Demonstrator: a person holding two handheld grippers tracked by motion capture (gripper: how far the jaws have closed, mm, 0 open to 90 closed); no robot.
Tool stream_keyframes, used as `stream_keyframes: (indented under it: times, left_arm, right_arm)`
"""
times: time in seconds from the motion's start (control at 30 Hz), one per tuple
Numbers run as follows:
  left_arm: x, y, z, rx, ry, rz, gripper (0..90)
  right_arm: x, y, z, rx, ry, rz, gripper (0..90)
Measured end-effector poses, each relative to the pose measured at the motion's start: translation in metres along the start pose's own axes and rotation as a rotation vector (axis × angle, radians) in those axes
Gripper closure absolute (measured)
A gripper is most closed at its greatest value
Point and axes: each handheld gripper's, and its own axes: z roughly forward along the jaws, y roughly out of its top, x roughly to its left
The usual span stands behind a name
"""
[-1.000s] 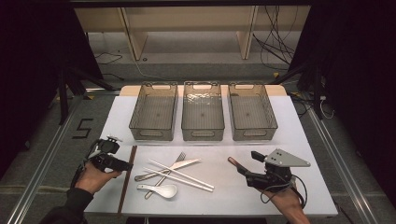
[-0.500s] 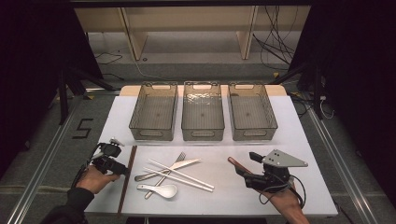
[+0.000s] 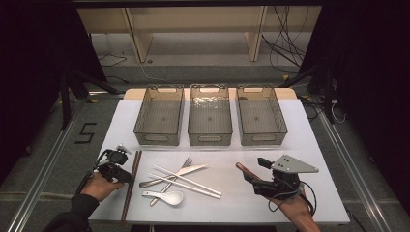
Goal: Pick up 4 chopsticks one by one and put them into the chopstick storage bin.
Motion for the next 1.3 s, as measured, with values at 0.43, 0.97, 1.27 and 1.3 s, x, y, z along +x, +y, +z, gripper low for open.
stream_keyframes:
  times: [0.43, 0.97, 1.27, 1.3]
  left_arm:
    - [-0.002, -0.001, 0.001, 0.016, -0.019, 0.013, 62.3]
    - [-0.008, -0.003, 0.002, 0.027, 0.009, 0.054, 66.9]
    - [-0.006, -0.003, 0.002, 0.027, -0.007, 0.066, 79.3]
    - [-0.005, -0.003, 0.002, 0.026, -0.011, 0.060, 81.2]
  right_arm:
    - [0.000, 0.000, 0.000, 0.004, 0.000, 0.001, 32.3]
    - [0.000, 0.000, 0.001, 0.007, 0.001, -0.003, 32.5]
    - [0.002, 0.001, 0.001, 0.009, -0.009, -0.023, 32.8]
    - [0.002, 0.001, 0.001, 0.009, -0.010, -0.025, 32.8]
